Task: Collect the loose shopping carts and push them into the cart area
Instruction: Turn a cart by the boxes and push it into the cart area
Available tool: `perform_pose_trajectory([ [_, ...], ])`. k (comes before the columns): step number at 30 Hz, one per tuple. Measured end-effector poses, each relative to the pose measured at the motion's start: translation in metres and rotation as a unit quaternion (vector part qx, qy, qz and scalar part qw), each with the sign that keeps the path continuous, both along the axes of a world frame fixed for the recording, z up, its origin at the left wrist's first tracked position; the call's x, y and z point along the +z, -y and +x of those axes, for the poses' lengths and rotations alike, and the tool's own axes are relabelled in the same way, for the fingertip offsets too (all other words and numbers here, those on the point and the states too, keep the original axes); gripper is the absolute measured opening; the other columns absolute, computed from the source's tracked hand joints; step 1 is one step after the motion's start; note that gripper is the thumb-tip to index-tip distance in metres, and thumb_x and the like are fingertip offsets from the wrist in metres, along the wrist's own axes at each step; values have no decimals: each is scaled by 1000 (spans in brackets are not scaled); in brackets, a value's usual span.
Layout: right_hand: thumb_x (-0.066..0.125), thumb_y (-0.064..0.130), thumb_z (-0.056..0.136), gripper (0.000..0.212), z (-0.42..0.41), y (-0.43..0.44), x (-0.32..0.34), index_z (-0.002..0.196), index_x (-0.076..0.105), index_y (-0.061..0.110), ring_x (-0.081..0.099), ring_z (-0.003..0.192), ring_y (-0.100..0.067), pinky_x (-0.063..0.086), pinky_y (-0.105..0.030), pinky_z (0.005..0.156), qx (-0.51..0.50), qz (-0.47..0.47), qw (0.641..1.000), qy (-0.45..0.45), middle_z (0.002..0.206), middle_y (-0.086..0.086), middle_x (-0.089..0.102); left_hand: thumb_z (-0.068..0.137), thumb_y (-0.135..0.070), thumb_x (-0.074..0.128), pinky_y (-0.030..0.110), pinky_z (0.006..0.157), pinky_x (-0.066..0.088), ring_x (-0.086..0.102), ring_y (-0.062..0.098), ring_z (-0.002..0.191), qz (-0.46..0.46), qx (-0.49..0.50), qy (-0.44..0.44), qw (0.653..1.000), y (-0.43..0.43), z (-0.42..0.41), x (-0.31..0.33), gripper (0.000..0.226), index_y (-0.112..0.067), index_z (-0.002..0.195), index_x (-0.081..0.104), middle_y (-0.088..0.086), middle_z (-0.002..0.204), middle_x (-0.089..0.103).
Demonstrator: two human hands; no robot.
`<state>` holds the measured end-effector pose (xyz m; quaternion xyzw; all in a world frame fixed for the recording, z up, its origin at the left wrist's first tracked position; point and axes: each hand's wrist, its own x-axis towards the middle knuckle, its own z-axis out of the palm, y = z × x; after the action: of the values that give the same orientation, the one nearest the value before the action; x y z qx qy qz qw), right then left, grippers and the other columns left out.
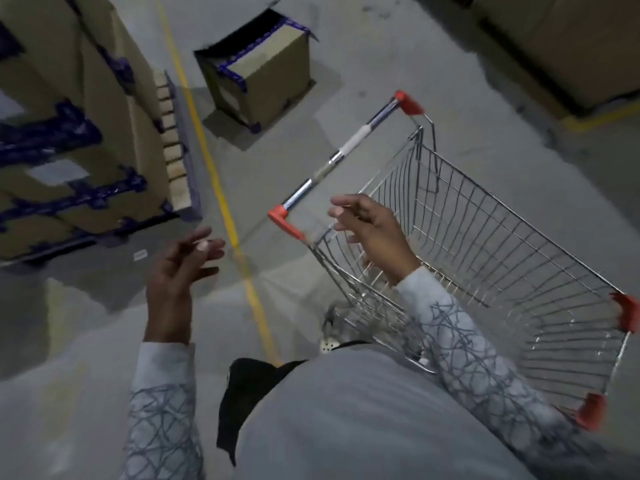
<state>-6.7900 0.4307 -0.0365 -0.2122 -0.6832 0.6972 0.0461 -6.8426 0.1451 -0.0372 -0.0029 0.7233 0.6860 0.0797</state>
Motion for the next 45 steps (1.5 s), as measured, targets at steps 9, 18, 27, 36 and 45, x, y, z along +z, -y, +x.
perform_pose_trajectory([
  [9, 69, 13, 93, 19, -149, 25, -59, 111, 72, 12, 68, 93, -8, 47, -16, 79, -306, 15, 952, 2, 106, -1, 74, 91, -24, 65, 39, 85, 51, 69, 24, 101, -32, -206, -5, 978, 20, -243, -35, 37, -7, 124, 66, 14, 112, 74],
  [18, 72, 23, 87, 17, -184, 75, -42, 102, 69, 29, 66, 110, -15, 51, -26, 92, -533, -3, 844, 62, 114, -1, 71, 88, -31, 68, 25, 77, 54, 69, 22, 97, -57, -506, -5, 861, -62, -421, -5, 34, -17, 119, 67, 14, 111, 72],
  [27, 73, 22, 88, 26, -225, 74, -70, 112, 67, 17, 72, 79, -9, 55, -24, 63, -676, -52, 731, 78, 105, 0, 71, 89, -26, 74, 28, 79, 48, 64, 6, 91, -21, -719, -111, 686, -256, -402, -15, 14, -28, 103, 72, -1, 99, 74],
  [36, 69, 48, 83, 37, -254, 75, -88, 114, 69, 27, 60, 118, -22, 45, -44, 104, -716, 36, 640, 278, 124, -1, 68, 94, -41, 60, 22, 87, 38, 59, 9, 102, -38, -848, -342, 404, -350, -374, -35, 29, -22, 111, 75, -4, 108, 73],
  [45, 44, 59, 96, 60, -287, 56, -101, 146, 43, 27, 49, 132, -36, 42, -50, 102, -730, -1, 450, 514, 149, -8, 44, 85, -48, 38, 47, 102, 45, 56, 35, 123, -118, -814, -534, 195, -476, -364, -79, 58, -22, 129, 65, 12, 135, 61],
])
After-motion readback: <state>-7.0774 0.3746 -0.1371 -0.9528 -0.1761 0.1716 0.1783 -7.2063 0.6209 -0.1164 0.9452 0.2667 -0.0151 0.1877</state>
